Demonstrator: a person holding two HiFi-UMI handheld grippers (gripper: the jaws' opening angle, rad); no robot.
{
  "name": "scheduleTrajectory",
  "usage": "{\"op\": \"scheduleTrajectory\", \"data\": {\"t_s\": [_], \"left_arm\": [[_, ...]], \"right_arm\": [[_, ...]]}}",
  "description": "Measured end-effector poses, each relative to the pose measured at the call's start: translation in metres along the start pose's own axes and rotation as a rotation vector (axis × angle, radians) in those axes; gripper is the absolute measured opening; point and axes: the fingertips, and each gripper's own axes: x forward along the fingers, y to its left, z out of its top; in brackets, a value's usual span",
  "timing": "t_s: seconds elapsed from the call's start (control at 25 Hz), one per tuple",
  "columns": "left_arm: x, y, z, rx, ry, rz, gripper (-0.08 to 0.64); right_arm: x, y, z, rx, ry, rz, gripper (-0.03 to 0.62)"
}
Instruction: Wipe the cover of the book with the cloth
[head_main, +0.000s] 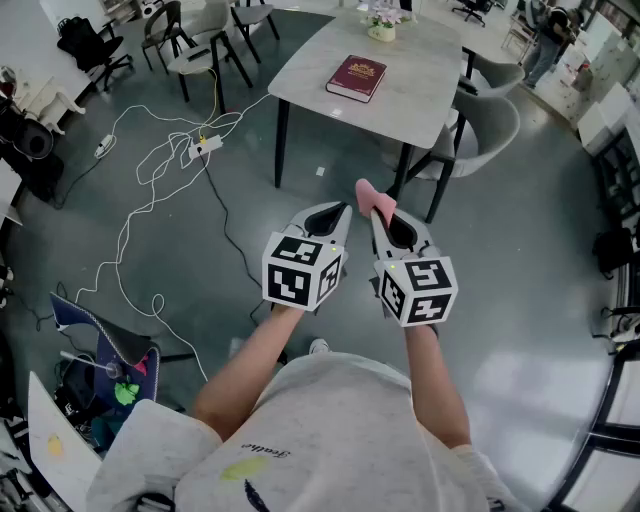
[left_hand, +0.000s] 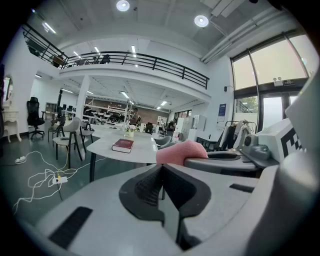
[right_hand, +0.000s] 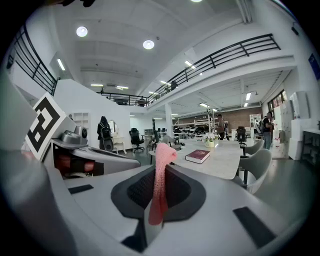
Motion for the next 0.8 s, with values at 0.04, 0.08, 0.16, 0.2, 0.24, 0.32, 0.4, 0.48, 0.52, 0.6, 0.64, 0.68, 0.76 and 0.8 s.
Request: {"op": "scheduleTrajectory", "data": {"t_s": [0.04,0.08,0.16,0.2,0.24,0.32,0.4,0.48,0.52,0.6,0.64,0.68,0.76,0.8], "left_arm": [[0.0,0.003,0.0,0.001,0.001,-0.002,0.006],[0.0,0.005,0.0,0.002,0.002,-0.003,0.007],[-0.001,0.009,-0.001,0.002,0.003,-0.005,0.006],[0.0,0.012,-0.001,0.001,0.004,-0.006,0.006],[0.001,0.014,-0.001,-0.001,0.005,-0.006,0.006],[0.004,0.017,-0.001,-0.005,0.01,-0.009,0.006],[0.007,0.019,0.0,-0.007,0.014,-0.014,0.006],[0.01,0.021,0.0,-0.006,0.017,-0.018,0.006],[0.013,0.022,0.0,-0.004,0.02,-0.019,0.006],[0.019,0.024,0.0,0.0,0.027,-0.019,0.006],[0.023,0.025,-0.001,0.001,0.032,-0.019,0.006],[0.028,0.025,-0.002,0.003,0.036,-0.019,0.006],[0.039,0.026,-0.002,0.005,0.044,-0.018,0.006],[0.045,0.026,-0.001,0.006,0.047,-0.017,0.006]], "right_arm": [[0.002,0.002,0.0,-0.001,0.002,-0.001,0.02],[0.004,0.003,0.0,-0.001,0.003,-0.002,0.02],[0.008,0.007,-0.001,-0.004,0.006,-0.003,0.02],[0.009,0.008,-0.001,-0.005,0.007,-0.004,0.02],[0.011,0.009,-0.001,-0.006,0.008,-0.004,0.02],[0.016,0.009,0.0,-0.005,0.011,-0.001,0.02],[0.019,0.009,0.0,0.002,0.016,0.004,0.02],[0.023,0.007,0.0,0.009,0.018,0.007,0.02],[0.025,0.005,0.0,0.012,0.018,0.006,0.02],[0.029,-0.001,-0.001,0.019,0.018,0.004,0.02],[0.031,-0.005,-0.002,0.024,0.018,0.003,0.02],[0.034,-0.009,-0.004,0.029,0.019,0.002,0.02],[0.04,-0.019,-0.006,0.038,0.021,0.008,0.02],[0.044,-0.024,-0.007,0.042,0.022,0.013,0.02]]}}
